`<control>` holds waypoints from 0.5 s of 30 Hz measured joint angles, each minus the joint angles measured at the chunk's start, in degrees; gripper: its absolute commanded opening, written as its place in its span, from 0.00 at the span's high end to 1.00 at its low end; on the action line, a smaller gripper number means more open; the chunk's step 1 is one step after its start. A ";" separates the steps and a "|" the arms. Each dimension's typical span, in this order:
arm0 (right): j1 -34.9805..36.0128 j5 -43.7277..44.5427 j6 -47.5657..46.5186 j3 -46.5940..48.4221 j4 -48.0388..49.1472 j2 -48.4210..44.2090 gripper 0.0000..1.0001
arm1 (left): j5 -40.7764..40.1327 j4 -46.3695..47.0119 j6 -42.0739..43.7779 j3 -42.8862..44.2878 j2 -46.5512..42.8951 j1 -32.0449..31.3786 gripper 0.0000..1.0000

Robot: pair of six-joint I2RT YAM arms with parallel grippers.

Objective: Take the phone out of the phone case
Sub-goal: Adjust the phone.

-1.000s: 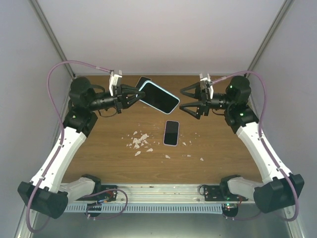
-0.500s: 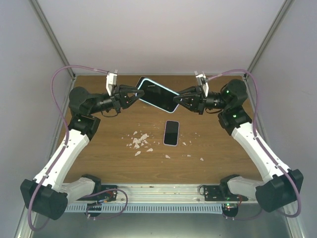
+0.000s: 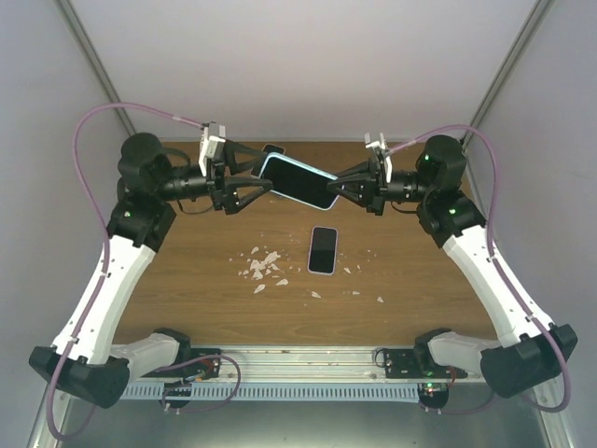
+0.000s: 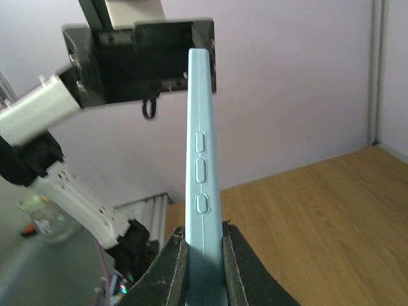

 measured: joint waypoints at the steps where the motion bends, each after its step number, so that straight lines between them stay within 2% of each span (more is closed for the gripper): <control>1: -0.02 0.26 -3.17 0.81 -2.95 0.00 0.99 | 0.55 -4.74 4.59 3.02 0.85 0.09 0.12; 5: -0.04 1.66 -16.33 4.33 -15.93 0.09 0.99 | 1.88 -23.02 22.32 12.68 4.57 0.63 0.12; 9: -0.04 4.33 -29.07 8.41 -28.76 1.09 1.00 | -0.07 -38.42 38.23 19.65 8.11 0.74 0.15; 15: -0.04 8.90 -42.95 11.45 -41.90 2.78 1.00 | -4.46 -54.16 53.88 25.68 12.63 0.02 0.21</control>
